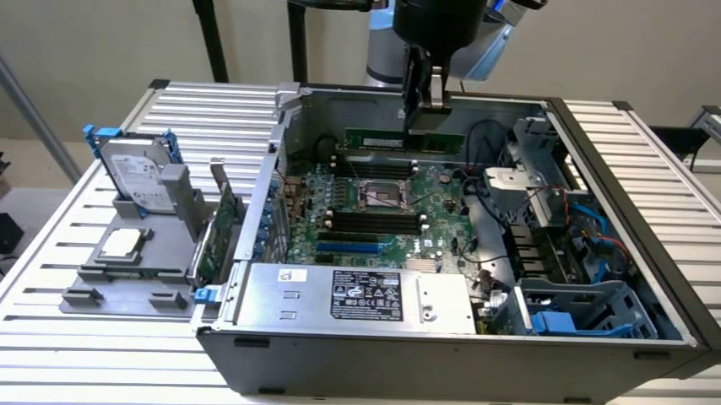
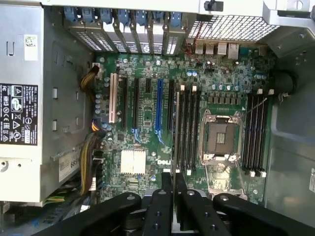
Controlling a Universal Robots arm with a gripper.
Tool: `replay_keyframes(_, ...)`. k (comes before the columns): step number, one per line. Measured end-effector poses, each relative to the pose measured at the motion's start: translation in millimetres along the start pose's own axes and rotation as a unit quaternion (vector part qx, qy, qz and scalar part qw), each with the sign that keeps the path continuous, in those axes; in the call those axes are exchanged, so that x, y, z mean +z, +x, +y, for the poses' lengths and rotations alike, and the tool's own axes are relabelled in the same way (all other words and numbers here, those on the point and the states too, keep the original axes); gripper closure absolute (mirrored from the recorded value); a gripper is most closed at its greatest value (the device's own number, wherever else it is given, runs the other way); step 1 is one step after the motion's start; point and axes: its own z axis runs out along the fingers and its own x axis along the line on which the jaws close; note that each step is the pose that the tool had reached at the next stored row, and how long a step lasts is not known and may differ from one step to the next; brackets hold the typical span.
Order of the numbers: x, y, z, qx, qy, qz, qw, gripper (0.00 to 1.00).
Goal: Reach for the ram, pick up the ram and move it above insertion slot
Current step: 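Pick up the ram and move it above insertion slot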
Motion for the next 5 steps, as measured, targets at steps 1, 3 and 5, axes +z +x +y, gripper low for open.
replay_keyframes(1,0.0,0.0,0.0,0.000,-0.0001,0.0000,1.0000,0.86)
replay_keyframes(3,0.0,0.0,-0.1,0.000,-0.0001,0.0000,1.0000,0.86)
replay_keyframes(5,0.0,0.0,-0.1,0.000,0.0000,0.0000,1.0000,0.86)
